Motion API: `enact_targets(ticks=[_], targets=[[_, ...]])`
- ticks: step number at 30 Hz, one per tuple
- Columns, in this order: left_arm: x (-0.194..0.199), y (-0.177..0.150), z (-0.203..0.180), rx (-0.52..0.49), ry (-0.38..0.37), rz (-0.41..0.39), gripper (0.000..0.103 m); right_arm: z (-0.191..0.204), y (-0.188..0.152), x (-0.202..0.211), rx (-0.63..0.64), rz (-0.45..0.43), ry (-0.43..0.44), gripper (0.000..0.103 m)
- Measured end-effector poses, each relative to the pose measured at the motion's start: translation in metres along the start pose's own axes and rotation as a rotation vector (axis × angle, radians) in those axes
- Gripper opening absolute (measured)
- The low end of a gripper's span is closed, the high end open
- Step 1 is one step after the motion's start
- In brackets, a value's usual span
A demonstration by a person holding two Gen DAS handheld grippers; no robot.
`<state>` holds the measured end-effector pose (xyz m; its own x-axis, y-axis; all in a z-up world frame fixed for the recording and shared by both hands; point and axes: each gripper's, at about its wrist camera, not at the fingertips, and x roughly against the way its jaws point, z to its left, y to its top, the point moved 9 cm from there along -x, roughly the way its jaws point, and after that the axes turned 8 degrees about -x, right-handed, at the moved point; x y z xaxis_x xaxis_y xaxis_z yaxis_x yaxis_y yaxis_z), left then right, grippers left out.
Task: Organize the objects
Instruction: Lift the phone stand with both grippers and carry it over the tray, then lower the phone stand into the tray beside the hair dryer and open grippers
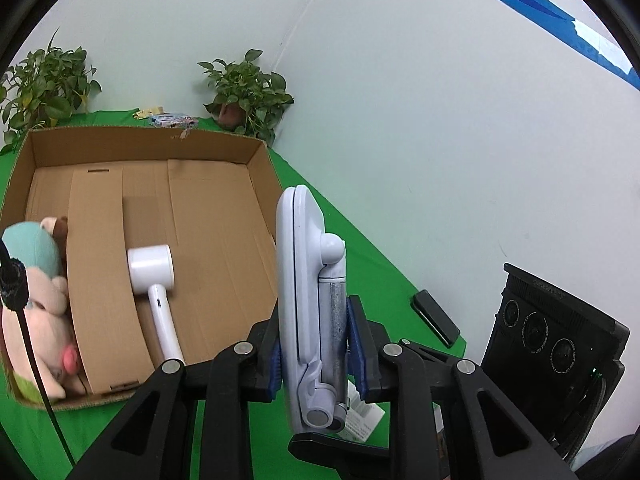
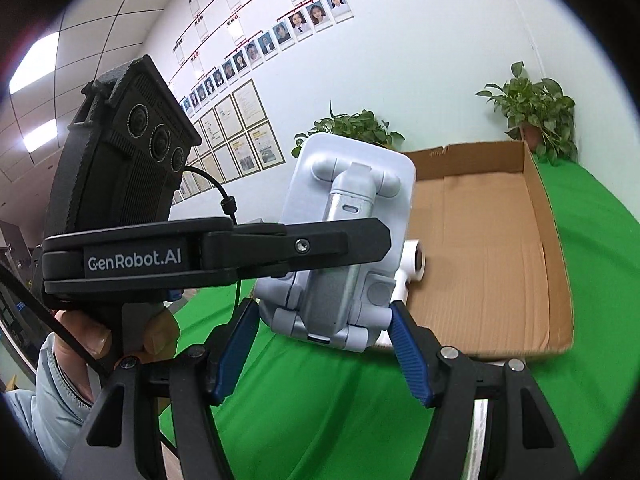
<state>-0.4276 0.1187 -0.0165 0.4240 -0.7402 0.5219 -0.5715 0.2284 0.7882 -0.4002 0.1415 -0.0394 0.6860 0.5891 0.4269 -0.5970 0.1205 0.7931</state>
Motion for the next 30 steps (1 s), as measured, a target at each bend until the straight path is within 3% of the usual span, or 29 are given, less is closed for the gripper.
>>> enact_targets(ticks=[7, 13, 30], targets=[[-0.012, 0.020, 0.021, 0.048, -0.006, 0.010, 0.024, -0.007, 0.019, -0.017, 0.000, 0.030, 0.001, 0.065], [-0.038, 0.019, 0.043, 0.109, -0.030, 0.036, 0.023, -0.021, 0.024, -0.034, -0.016, 0.079, -0.007, 0.065], [-0.152, -0.050, 0.120, 0.347, -0.077, 0.188, 0.022, -0.104, -0.030, -0.099, -0.180, 0.373, -0.014, 0.065]])
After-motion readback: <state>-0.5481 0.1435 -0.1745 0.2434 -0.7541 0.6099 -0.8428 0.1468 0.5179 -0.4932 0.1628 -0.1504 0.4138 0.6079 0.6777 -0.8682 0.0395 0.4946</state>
